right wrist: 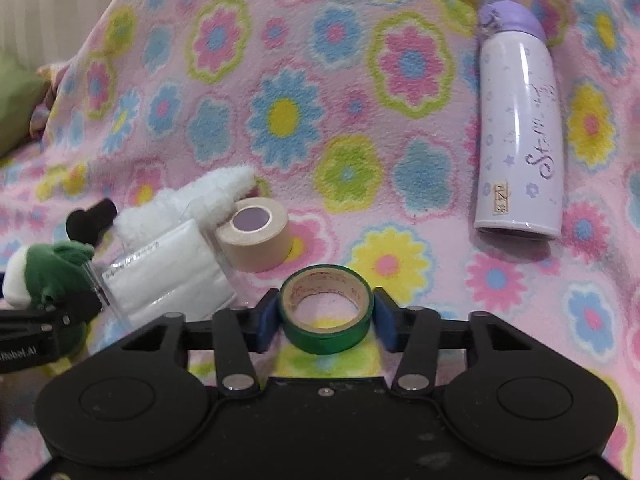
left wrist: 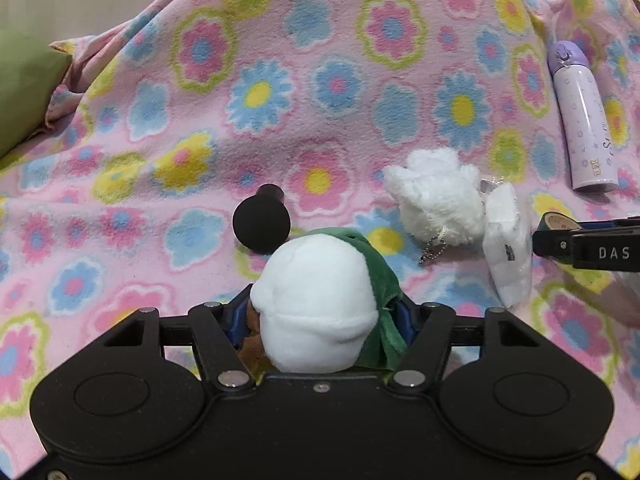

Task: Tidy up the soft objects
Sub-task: 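Grasp the green tape roll with the right tool while the left tool holds the plush, then carry the plush toy and green tape roll over the basket with both tools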

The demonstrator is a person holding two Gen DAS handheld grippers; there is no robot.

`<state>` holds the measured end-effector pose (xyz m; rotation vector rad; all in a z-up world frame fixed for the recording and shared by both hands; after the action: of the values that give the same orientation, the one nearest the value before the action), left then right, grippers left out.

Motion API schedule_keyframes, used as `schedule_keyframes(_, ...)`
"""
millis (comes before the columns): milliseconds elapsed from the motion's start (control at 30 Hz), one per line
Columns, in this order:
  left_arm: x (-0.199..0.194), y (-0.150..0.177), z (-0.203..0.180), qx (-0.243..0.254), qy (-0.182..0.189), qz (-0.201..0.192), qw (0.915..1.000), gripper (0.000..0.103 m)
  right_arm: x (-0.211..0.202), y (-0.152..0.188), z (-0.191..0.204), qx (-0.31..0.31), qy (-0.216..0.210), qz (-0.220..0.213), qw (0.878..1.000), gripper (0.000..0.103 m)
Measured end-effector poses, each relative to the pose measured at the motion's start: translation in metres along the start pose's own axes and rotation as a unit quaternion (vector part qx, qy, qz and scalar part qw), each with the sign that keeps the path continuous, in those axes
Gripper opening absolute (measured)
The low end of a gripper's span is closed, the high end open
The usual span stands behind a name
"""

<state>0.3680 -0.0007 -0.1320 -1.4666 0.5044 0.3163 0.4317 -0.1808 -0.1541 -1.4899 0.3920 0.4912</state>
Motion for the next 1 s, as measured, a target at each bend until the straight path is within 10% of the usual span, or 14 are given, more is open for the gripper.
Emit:
schedule_keyframes(667,0.002,0.001,-0.001,0.013,-0.010,0.005,0.9999,0.064,-0.009,-0.003,-0.010,0.031,0.009,0.009,0.999,0.047)
schedule_keyframes(1000,-0.027,-0.006,-0.002,0.001,-0.034,-0.005,0.9994,0.060,-0.083,-0.025,-0.019,0.030,0.013,-0.016,0.999,0.047)
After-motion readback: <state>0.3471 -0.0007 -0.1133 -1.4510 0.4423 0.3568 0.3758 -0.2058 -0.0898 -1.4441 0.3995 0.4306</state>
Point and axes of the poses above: each gripper's, at about its wrist camera, not at the fingertips, and x roughly the way its jaws point, z to its left, y to its underside, the point moved 6 cm from there along x, roughly the way its jaws point, and after that the axes turned 5 degrees about -z, right-handed, at the moved point
